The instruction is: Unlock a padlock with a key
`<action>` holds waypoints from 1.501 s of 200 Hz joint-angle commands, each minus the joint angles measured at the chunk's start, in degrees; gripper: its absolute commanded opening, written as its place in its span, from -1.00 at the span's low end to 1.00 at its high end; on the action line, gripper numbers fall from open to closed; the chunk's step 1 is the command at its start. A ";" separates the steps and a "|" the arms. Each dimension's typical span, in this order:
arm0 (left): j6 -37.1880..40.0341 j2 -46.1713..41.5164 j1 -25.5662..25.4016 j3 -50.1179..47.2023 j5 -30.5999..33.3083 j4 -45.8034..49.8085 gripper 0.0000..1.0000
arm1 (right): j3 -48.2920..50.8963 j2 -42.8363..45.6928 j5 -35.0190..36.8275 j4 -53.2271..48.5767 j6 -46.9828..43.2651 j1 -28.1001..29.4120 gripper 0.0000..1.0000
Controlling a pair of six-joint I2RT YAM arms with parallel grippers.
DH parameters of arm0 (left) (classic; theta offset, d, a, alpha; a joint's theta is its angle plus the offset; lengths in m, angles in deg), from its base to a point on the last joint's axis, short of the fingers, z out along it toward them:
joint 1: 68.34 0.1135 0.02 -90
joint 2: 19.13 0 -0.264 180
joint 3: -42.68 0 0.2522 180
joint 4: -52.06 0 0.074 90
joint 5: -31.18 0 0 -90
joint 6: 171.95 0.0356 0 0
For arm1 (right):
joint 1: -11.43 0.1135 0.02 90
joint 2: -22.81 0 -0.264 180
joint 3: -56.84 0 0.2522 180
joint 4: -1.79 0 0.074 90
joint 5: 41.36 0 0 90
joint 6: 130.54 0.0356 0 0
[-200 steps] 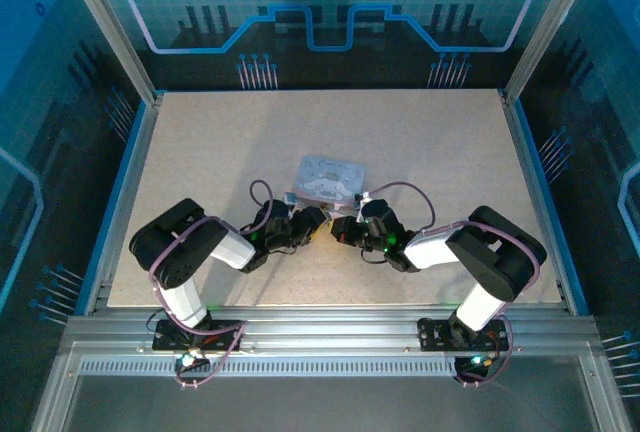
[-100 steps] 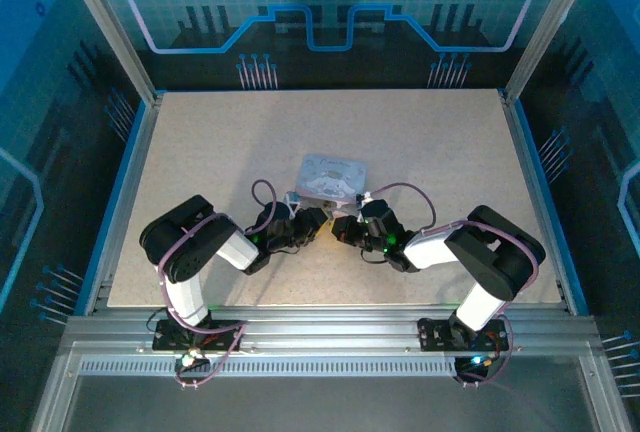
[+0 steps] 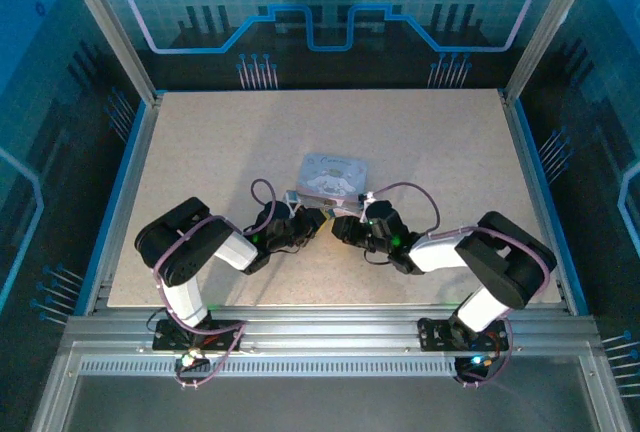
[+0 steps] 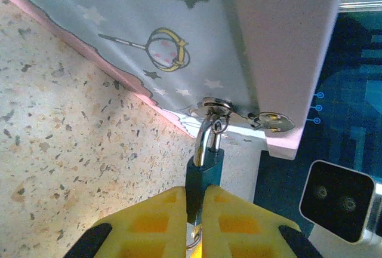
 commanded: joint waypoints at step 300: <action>1.12 -6.78 0.13 3.43 1.55 10.54 -0.78 | -3.46 -1.55 29.28 2.91 -89.66 13.78 0.01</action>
